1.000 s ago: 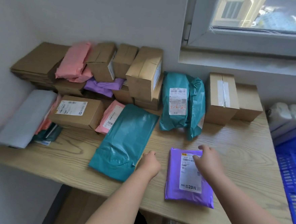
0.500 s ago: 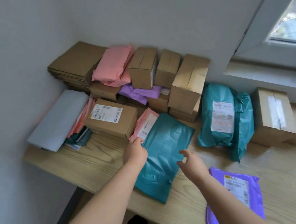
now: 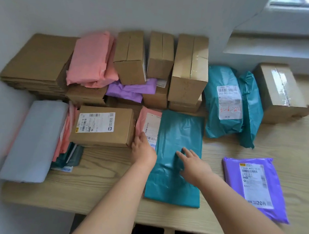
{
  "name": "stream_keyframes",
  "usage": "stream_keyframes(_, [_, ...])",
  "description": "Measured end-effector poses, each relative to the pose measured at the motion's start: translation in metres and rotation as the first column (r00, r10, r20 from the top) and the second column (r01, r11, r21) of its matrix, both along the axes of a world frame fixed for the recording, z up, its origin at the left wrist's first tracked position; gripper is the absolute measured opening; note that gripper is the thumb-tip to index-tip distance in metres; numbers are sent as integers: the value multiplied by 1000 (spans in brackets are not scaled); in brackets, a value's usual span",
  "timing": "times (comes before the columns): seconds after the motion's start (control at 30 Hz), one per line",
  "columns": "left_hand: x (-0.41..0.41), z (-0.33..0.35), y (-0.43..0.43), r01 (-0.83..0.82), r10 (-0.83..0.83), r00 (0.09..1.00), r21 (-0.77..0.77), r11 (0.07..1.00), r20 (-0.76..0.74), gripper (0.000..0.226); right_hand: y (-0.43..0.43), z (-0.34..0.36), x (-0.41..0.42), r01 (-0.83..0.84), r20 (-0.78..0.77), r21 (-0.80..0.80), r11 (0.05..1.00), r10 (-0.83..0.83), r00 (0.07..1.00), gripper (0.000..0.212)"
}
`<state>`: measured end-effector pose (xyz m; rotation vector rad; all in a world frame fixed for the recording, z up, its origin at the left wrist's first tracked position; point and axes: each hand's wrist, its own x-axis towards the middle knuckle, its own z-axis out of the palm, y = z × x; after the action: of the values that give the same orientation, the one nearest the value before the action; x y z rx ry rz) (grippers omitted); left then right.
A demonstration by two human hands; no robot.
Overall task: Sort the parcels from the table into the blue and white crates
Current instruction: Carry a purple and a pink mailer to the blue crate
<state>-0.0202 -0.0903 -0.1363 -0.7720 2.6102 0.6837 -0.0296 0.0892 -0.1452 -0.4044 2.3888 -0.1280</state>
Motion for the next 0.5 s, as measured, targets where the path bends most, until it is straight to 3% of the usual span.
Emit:
stream_keyframes(0.13, [-1,-2,5,-110,110,994,30,993,1,71,28,1,-2,37,-31,22,999,-36,999,70])
stream_keyframes(0.27, [-4,-4,9,-296,288,954,128,946,82,57,43,5,-5,48,-24,13,999,-47,999,66])
stream_keyframes(0.5, [-4,5,14,-421,424,903,321,848,64,43,40,8,-11,142,-10,-58,988,-143,990,51])
